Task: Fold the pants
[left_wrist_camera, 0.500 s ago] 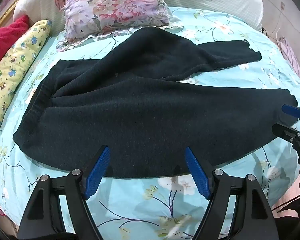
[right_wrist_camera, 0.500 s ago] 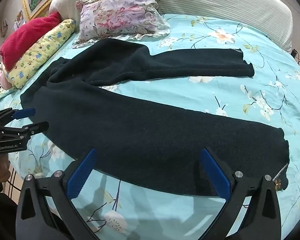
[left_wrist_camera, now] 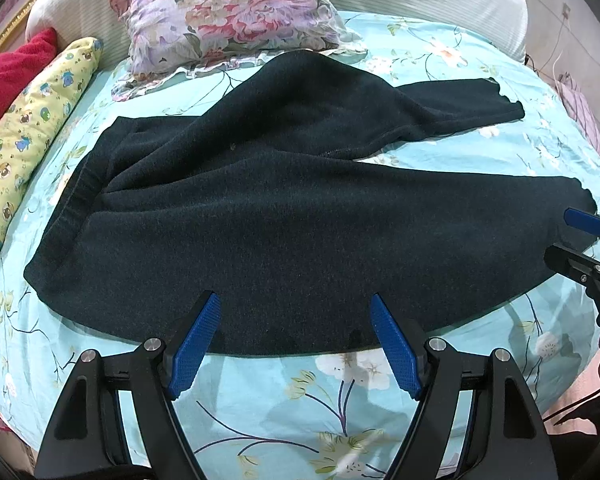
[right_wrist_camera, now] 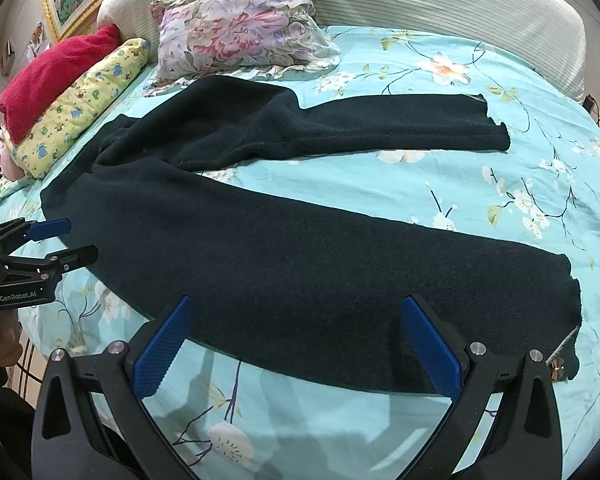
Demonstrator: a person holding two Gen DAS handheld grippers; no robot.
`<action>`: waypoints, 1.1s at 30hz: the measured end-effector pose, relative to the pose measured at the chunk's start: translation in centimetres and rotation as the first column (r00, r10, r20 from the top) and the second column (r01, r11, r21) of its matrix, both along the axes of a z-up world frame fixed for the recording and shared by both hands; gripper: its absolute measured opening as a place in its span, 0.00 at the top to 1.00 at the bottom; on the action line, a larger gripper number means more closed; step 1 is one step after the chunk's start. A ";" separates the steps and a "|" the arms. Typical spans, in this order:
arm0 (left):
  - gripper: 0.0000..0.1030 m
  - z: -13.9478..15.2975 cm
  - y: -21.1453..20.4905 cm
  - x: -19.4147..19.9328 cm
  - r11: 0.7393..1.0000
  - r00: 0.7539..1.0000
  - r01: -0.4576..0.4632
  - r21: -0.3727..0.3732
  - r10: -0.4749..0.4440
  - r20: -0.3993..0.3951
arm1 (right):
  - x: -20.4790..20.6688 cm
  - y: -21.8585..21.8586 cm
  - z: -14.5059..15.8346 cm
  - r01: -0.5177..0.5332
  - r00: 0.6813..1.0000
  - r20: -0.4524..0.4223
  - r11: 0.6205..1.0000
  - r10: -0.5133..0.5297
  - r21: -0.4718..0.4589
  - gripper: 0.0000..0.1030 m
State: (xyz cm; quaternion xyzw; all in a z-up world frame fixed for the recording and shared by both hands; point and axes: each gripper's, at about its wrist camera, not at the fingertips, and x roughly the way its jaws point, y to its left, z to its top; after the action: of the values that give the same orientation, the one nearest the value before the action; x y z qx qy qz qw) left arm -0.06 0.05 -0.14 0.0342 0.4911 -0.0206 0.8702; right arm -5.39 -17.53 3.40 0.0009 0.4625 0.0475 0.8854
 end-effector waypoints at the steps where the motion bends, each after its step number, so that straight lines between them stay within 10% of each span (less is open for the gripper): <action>1: 0.24 -0.2 -0.2 0.0 1.000 1.000 0.001 0.000 -0.001 0.001 | 0.0 0.0 0.0 0.001 1.000 0.001 1.000 -0.001 0.000 0.00; 33: 0.23 -0.1 -0.5 0.6 1.000 0.999 0.029 -0.008 -0.030 -0.020 | -0.1 -0.4 0.3 0.019 1.000 0.005 0.999 -0.019 0.030 0.00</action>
State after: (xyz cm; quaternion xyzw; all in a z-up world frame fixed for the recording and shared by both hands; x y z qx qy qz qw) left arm 0.55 -0.46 -0.28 0.0377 0.4992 -0.0358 0.8649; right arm -5.47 -17.97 3.72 0.0183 0.4592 0.0458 0.8870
